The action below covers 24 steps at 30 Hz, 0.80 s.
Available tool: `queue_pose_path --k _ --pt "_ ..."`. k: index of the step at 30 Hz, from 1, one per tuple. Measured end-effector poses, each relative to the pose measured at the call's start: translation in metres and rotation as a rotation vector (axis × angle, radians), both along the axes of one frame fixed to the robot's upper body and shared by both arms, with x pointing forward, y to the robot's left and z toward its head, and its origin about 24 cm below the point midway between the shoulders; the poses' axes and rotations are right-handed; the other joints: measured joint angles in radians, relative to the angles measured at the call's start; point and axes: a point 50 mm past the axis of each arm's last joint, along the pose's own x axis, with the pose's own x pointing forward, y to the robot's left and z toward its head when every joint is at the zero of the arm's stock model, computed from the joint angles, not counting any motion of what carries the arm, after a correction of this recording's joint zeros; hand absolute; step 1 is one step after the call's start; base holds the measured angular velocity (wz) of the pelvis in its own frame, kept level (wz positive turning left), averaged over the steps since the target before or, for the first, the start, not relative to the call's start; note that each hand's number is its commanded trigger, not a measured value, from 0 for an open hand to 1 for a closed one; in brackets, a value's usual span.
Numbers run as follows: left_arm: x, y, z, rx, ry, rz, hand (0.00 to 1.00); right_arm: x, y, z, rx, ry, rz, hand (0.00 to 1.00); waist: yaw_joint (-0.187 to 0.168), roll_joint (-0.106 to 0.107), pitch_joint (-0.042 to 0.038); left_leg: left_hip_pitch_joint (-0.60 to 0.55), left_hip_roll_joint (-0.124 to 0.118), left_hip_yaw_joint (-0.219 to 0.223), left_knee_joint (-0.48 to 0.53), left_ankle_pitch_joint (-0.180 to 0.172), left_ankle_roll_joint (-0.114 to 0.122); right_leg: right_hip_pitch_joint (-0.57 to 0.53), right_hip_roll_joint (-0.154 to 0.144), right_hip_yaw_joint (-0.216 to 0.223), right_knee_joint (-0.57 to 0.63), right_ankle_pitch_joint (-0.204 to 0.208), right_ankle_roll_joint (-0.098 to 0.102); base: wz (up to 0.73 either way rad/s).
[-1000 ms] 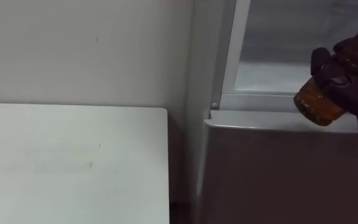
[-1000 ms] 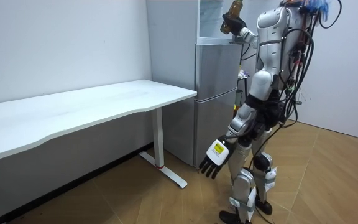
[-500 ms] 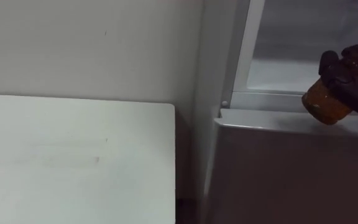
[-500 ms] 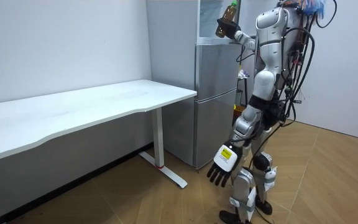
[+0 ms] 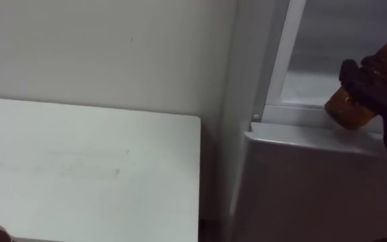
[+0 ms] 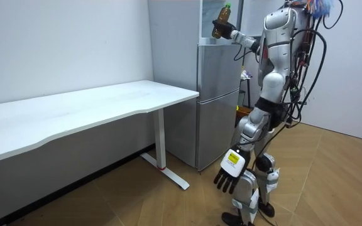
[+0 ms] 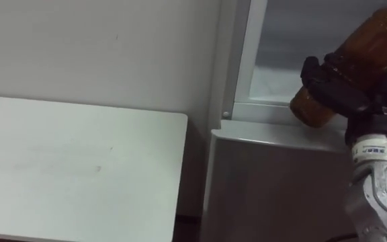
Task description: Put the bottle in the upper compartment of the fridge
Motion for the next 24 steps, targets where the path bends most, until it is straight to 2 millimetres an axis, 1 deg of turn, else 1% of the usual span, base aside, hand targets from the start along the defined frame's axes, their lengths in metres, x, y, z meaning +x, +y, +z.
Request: queue_pose_path --k 2,4,7,10,12,14,15,17,20,24 --pt "-0.001 0.001 0.001 0.004 -0.004 0.0 0.0 0.003 -0.002 0.001 0.031 0.005 -0.013 1.0 -0.002 -0.002 0.0001 0.001 0.0 -0.016 0.002 0.0 0.0 0.006 -0.001 -0.013 0.0 0.0 0.0 0.19" --pt "0.0 0.001 0.001 0.006 -0.007 -0.001 0.0 0.007 -0.002 0.001 0.053 0.014 -0.01 1.0 0.002 -0.003 -0.0003 0.001 0.002 -0.019 0.002 0.0 0.0 0.003 -0.001 -0.014 -0.003 0.0 0.0 0.09" --pt "0.003 0.003 0.002 0.011 -0.014 -0.003 0.0 0.012 -0.003 0.001 0.061 0.036 0.003 1.0 0.004 -0.007 -0.0003 -0.007 0.0 -0.036 0.008 0.0 -0.001 0.004 -0.002 -0.029 -0.004 0.0 0.0 0.12" --pt "0.006 0.005 0.003 0.012 -0.021 -0.009 0.0 0.013 -0.002 0.0 0.077 0.047 0.01 1.0 0.026 -0.012 -0.0016 -0.016 -0.005 -0.041 0.01 0.0 -0.001 -0.004 -0.002 -0.038 -0.003 -0.001 -0.001 0.01" --pt "0.004 0.007 0.004 0.008 -0.015 -0.008 0.0 0.017 0.0 0.004 0.074 0.051 0.009 1.0 0.026 -0.014 -0.0011 -0.022 -0.005 -0.045 0.014 0.0 -0.001 -0.004 -0.003 -0.042 -0.003 -0.001 -0.001 0.03" --pt "0.002 0.009 0.004 0.011 -0.012 0.005 0.0 0.025 0.002 0.009 0.073 0.062 0.0 1.0 0.025 -0.015 -0.0014 -0.022 -0.008 -0.053 0.014 0.0 -0.001 -0.004 -0.006 -0.065 -0.003 -0.001 -0.001 0.09" --pt "0.002 0.009 0.005 0.011 -0.013 0.007 0.0 0.026 0.002 0.011 0.076 0.06 -0.002 1.0 0.026 -0.016 -0.0015 -0.022 -0.009 -0.055 0.014 0.001 0.0 -0.004 -0.007 -0.07 -0.003 -0.001 -0.001 0.1" --pt "0.003 0.011 0.005 0.014 -0.013 0.017 0.0 0.032 0.002 0.02 0.087 0.05 -0.009 1.0 0.024 -0.018 -0.0031 -0.03 -0.012 -0.069 0.018 0.001 0.0 -0.005 -0.01 -0.095 -0.004 -0.001 -0.001 0.13" --pt "0.002 0.012 0.005 0.018 -0.004 0.027 0.0 0.037 0.003 0.031 0.096 0.038 -0.014 1.0 0.026 -0.019 -0.0036 -0.034 -0.013 -0.073 0.021 0.0 0.001 -0.007 -0.012 -0.102 -0.004 -0.001 -0.001 0.06" --pt "0.001 0.015 0.006 0.027 -0.007 0.052 0.0 0.043 0.0 0.036 0.107 0.051 -0.032 1.0 0.026 -0.019 -0.0039 -0.035 -0.014 -0.081 0.023 0.0 0.001 -0.003 -0.012 -0.117 -0.003 -0.001 -0.001 0.06"
